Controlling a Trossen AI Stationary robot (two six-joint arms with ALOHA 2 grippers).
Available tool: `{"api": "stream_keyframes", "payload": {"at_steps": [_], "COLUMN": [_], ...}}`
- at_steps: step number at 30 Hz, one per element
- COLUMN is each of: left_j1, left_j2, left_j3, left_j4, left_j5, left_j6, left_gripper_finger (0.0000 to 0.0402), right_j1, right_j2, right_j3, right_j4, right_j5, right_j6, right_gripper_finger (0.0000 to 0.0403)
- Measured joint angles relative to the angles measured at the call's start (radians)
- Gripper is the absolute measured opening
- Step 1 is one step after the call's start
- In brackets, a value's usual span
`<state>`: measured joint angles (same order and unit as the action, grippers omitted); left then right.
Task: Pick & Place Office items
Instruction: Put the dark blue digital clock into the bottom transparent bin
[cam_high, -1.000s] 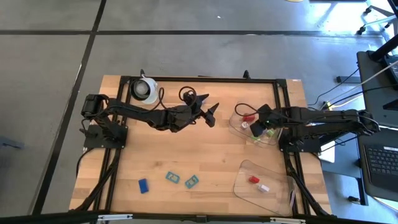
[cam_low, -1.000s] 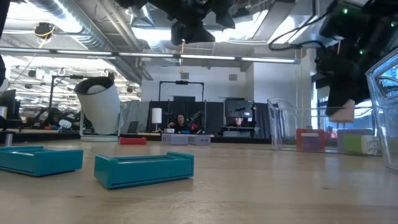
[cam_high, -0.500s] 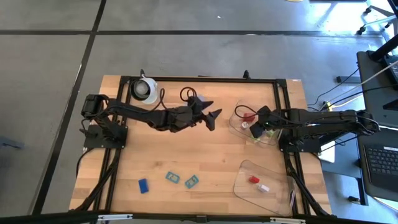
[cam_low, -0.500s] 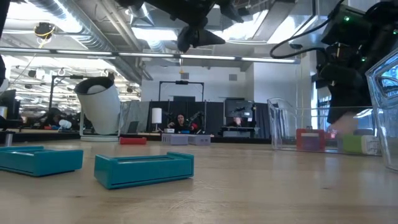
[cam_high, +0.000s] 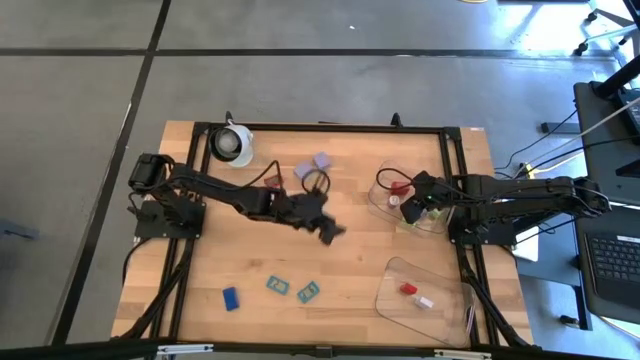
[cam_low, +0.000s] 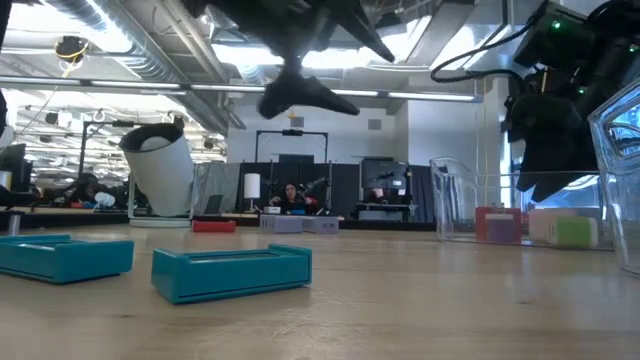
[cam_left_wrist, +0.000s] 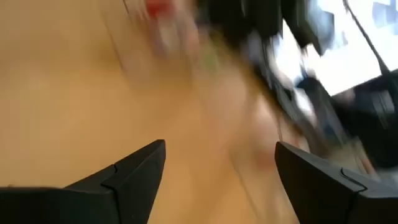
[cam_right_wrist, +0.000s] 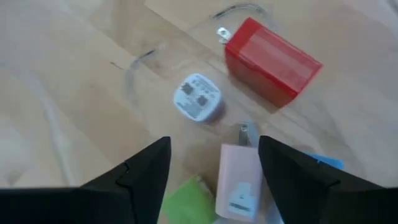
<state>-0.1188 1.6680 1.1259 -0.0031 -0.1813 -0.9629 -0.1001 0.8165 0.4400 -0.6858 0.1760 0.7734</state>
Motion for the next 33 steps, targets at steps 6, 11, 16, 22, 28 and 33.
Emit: {"api": "stream_keyframes", "payload": {"at_steps": [6, 11, 16, 22, 28, 33], "left_j1": [-0.099, -0.203, -0.316, -0.465, -0.619, -0.705], "left_j2": [-0.001, -0.001, -0.001, -0.001, 0.012, 0.053], "left_j3": [0.000, 0.000, 0.000, 0.000, -0.002, -0.007], "left_j4": [-0.211, -0.402, -0.601, -0.737, -0.764, -0.785], "left_j5": [0.352, 0.375, 0.346, 0.291, 0.160, 0.174], "left_j6": [-0.214, -0.433, -0.631, -0.841, -1.126, -1.284], "left_gripper_finger": [0.0299, 0.0299, 0.0299, 0.0299, 0.0299, 0.0299], "right_j1": [0.000, 0.000, 0.000, 0.000, 0.000, 0.000], "right_j2": [0.000, 0.000, 0.000, 0.000, 0.000, 0.000], "right_j3": [0.000, 0.000, 0.000, 0.000, 0.000, 0.000], "right_j4": [0.018, 0.031, 0.064, 0.082, 0.083, 0.083], "right_j5": [-0.009, -0.011, -0.015, -0.041, -0.062, -0.065], "right_j6": [0.002, 0.044, 0.092, 0.117, 0.175, 0.189], "right_gripper_finger": [0.0269, 0.0275, 0.0274, 0.0274, 0.0274, 0.0274]}}
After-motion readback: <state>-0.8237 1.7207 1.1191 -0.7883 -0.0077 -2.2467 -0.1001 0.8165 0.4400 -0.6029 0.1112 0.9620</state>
